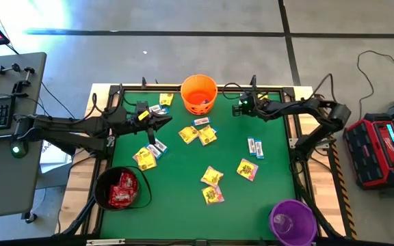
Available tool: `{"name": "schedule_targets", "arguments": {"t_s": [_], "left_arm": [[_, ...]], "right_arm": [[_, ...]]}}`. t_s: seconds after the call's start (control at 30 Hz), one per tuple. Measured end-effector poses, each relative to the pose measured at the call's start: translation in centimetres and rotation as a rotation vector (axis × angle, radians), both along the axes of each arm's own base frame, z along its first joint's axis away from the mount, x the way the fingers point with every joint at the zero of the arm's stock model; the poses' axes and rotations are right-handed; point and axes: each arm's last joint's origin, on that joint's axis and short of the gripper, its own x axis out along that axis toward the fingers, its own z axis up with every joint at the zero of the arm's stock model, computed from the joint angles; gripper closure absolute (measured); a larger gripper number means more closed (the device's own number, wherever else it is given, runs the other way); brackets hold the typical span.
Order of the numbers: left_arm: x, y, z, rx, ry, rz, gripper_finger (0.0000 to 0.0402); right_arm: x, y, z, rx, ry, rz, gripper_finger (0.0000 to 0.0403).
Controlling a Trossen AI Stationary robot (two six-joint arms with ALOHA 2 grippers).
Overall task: Sort candy by brand, put in halloween buckets
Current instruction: Put the white chocolate into the orange bucket
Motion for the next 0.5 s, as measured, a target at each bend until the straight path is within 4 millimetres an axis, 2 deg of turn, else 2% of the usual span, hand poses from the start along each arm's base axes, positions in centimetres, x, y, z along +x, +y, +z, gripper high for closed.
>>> {"name": "schedule_targets", "arguments": {"t_s": [0.17,0.5], "left_arm": [[0.0,0.0,0.0,0.008,0.002,0.001,0.0401],[0.0,0.0,0.0,0.017,0.005,0.001,0.0401]], "right_arm": [[-0.3,0.6,1.7,-0.017,-0.031,0.021,0.0403],[0.0,3.3,5.9,-0.098,-0.178,0.113,0.0403]]}}
